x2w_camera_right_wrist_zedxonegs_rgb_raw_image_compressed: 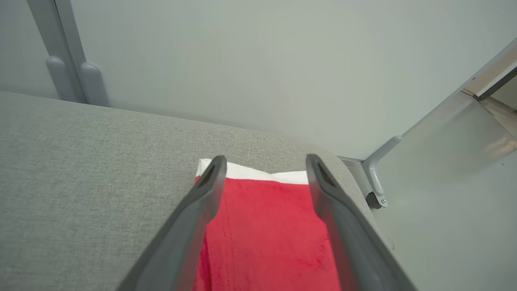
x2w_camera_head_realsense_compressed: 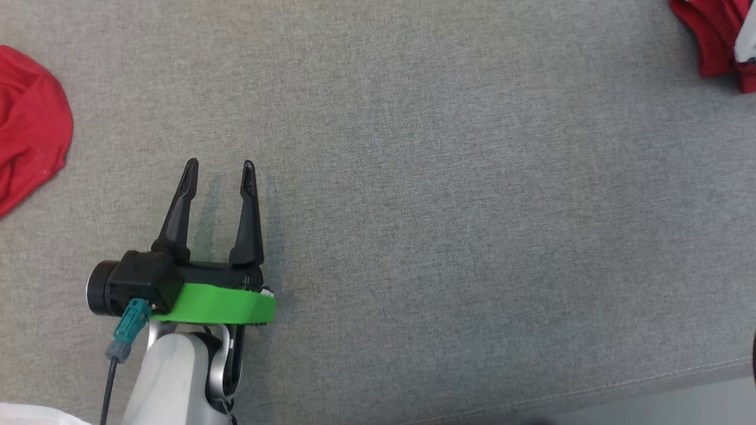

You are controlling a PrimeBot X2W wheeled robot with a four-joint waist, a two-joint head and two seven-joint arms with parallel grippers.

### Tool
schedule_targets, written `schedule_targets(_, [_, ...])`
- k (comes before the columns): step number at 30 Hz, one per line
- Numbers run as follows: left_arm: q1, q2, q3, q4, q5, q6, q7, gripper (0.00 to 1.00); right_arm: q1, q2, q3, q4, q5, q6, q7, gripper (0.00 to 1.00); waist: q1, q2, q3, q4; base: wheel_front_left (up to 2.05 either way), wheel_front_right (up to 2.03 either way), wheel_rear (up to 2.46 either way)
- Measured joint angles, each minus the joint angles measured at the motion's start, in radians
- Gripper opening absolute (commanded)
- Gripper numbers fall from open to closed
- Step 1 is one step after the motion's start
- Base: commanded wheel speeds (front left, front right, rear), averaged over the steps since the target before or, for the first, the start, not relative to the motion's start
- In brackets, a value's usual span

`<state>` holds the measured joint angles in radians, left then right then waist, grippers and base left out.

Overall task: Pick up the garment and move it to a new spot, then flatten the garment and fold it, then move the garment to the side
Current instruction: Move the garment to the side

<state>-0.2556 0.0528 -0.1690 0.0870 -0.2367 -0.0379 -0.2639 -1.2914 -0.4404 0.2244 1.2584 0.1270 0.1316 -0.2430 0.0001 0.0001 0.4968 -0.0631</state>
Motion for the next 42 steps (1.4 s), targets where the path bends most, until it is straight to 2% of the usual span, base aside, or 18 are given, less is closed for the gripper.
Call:
schedule_targets(9, [-0.001,-0.001,0.054,0.044,-0.028,-0.002,0.000,1.00,0.121,0.133,0.010,-0.105,0.011,0.000,-0.019,1.00,-0.0001,0.0000,-0.117,-0.013,0.00,0.00,0.00])
schedule_targets(14, [0.008,-0.002,0.099,0.087,-0.063,0.004,0.000,1.00,0.256,0.197,0.010,-0.253,0.030,0.000,-0.020,1.00,-0.0001,0.0000,-0.190,-0.014,0.00,0.00,0.00])
schedule_targets(23, [0.113,-0.003,0.114,0.119,-0.092,0.015,0.000,1.00,0.629,0.314,-0.046,-0.556,0.063,0.000,-0.020,1.00,-0.0001,0.0000,-0.321,-0.003,0.00,0.00,0.00])
schedule_targets(33, [0.216,-0.003,0.072,0.104,-0.113,0.034,0.000,1.00,0.982,0.379,-0.115,-0.857,0.008,0.000,-0.020,1.00,-0.0002,0.0000,-0.417,0.032,0.00,0.00,0.00])
schedule_targets(42, [0.271,-0.003,0.044,0.079,-0.122,0.048,0.000,1.00,1.180,0.390,-0.120,-0.993,0.013,0.000,-0.020,1.00,-0.0002,0.0000,-0.461,0.053,0.00,0.00,0.00])
